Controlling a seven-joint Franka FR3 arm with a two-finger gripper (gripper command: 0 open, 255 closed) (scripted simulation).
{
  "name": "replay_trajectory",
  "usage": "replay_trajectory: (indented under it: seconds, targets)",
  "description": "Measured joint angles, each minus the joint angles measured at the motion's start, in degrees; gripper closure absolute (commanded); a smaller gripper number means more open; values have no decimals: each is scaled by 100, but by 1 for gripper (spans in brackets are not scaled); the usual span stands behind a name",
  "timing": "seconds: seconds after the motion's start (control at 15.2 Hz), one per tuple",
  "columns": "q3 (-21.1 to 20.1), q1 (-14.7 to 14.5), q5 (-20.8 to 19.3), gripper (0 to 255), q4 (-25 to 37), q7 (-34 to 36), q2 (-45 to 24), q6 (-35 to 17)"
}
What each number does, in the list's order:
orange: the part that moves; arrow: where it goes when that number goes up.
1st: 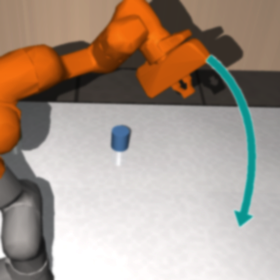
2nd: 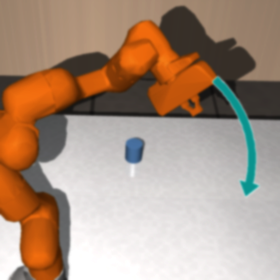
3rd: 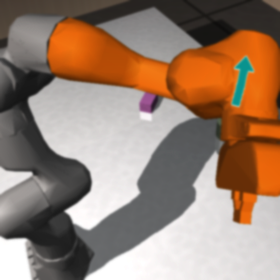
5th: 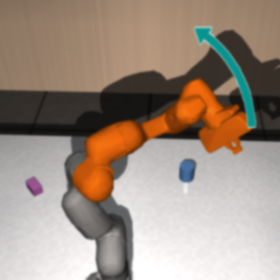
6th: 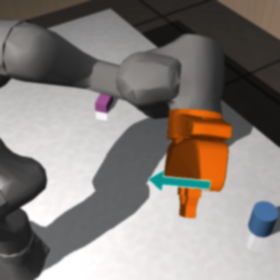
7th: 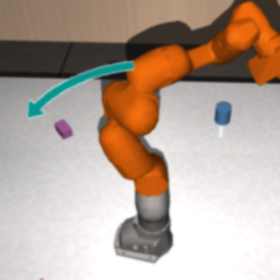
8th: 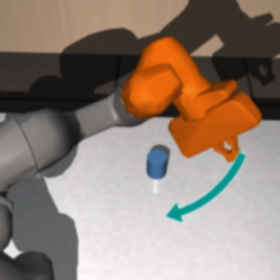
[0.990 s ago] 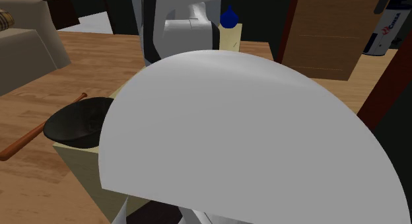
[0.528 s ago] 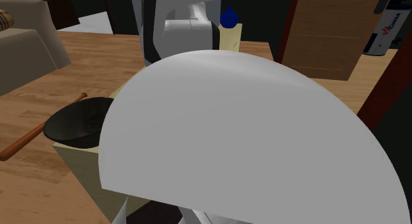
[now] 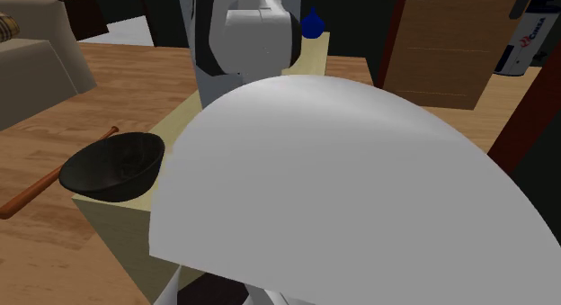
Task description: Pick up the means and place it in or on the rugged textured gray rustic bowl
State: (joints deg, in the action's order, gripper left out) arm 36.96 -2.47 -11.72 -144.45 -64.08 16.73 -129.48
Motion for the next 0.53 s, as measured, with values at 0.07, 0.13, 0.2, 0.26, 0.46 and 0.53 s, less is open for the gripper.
replay_trajectory:
  seconds: [0.07,0.13,0.2,0.26,0.46,0.53]
  targets:
    - [-37,16,-33,255,24,38,83,101]
    - [-67,16,-40,255,74,65,126,192]
    - [-92,28,-58,255,121,81,185,293]
    - [-106,42,-74,255,164,83,235,383]
    - [-172,49,-88,255,311,121,348,636]
    - [-194,49,-88,255,370,132,380,726]
